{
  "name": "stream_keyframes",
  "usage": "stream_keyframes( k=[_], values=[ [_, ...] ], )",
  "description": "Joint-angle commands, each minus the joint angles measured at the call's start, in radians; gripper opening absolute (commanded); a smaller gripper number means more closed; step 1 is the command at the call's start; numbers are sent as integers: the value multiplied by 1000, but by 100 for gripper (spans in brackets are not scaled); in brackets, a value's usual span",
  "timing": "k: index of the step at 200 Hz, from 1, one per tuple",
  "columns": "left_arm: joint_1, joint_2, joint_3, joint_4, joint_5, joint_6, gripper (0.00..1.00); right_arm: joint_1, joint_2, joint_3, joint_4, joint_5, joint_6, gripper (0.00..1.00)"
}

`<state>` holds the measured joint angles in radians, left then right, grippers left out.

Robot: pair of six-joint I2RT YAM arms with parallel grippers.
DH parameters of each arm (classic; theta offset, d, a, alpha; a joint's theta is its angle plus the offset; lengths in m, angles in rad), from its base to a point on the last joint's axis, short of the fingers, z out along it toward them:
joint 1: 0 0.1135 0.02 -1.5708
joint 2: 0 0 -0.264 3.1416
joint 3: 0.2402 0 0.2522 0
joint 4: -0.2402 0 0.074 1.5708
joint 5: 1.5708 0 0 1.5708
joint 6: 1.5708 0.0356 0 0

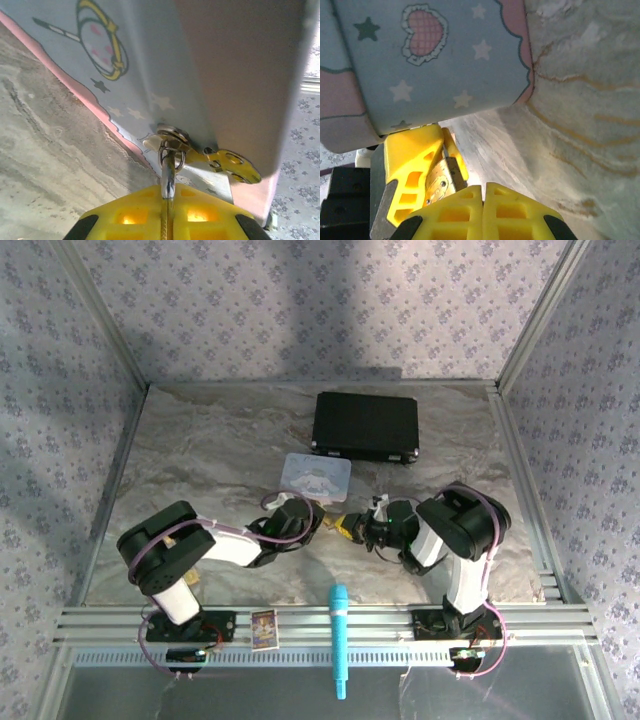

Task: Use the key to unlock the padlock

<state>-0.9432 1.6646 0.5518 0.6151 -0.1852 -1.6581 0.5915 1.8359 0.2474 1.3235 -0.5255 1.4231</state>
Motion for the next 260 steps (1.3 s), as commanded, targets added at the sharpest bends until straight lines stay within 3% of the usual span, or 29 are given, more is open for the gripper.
stream_keyframes(
  k=[1, 26, 46, 69, 84, 116, 150, 164, 174, 220, 260],
  values=[
    [-18, 12, 6, -188, 19, -14, 17, 8, -50, -10, -63, 40, -62, 0],
    [-27, -9, -6, -229, 2, -3, 24, 10, -104, -13, -155, 56, -105, 0],
    [-35, -52, -6, -297, -29, 13, 41, 13, -145, -11, -206, 63, -132, 0],
    [-40, -133, -22, -357, -81, 31, 68, 17, -209, -11, -271, 87, -163, 0],
    [-55, -207, -20, -405, -135, 44, 72, 30, -271, -4, -355, 126, -185, 0],
    [-144, -335, 4, -448, -232, 11, 73, 114, -443, 42, -557, 275, -213, 0],
    [-182, -370, -55, -248, -246, -36, 65, 174, -586, 100, -726, 356, -250, 0],
    [-187, -378, -69, -187, -246, -42, 62, 174, -590, 113, -721, 336, -251, 0],
    [-190, -383, -76, -153, -248, -38, 55, 172, -576, 118, -702, 317, -241, 0],
    [-190, -430, -99, -157, -275, -49, 36, 210, -517, 125, -624, 326, -221, 0],
    [-191, -418, -118, -117, -244, -80, 35, 223, -478, 130, -570, 334, -208, 0]
  ],
)
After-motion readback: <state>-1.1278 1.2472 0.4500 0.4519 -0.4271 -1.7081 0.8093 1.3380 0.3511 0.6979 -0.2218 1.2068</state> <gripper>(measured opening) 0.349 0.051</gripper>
